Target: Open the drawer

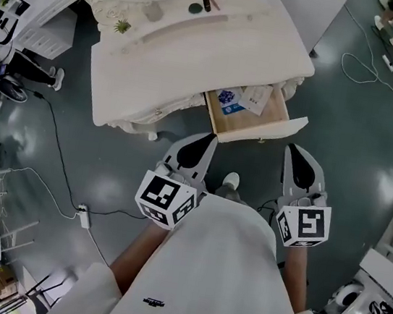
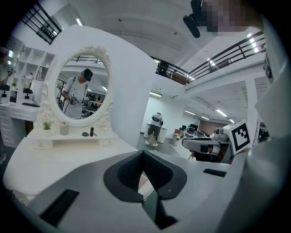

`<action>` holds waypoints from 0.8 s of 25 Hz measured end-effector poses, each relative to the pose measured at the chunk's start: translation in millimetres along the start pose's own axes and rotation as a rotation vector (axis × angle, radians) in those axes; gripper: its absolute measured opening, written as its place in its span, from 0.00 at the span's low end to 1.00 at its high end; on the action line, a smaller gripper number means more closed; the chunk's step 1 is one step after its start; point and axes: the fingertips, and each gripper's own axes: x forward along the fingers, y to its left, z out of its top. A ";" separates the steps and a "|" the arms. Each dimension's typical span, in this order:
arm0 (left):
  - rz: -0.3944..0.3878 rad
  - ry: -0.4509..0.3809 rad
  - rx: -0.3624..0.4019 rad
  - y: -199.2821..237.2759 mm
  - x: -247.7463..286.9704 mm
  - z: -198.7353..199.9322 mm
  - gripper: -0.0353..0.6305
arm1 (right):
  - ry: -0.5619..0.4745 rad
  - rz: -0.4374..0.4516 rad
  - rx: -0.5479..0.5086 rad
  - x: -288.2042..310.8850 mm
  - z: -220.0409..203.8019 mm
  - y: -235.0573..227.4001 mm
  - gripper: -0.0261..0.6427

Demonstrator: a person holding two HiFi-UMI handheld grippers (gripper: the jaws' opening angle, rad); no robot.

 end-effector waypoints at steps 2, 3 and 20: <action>0.001 -0.006 -0.001 -1.4 -1.3 3.0 0.07 | -0.010 0.004 -0.011 -2.4 6.1 -0.5 0.06; 0.002 -0.008 -0.002 -2.1 -1.5 4.2 0.07 | -0.017 0.004 -0.015 -3.5 9.2 -1.4 0.06; 0.004 -0.006 0.003 -6.5 -2.0 7.9 0.07 | -0.057 0.004 -0.031 -17.2 21.2 -4.4 0.06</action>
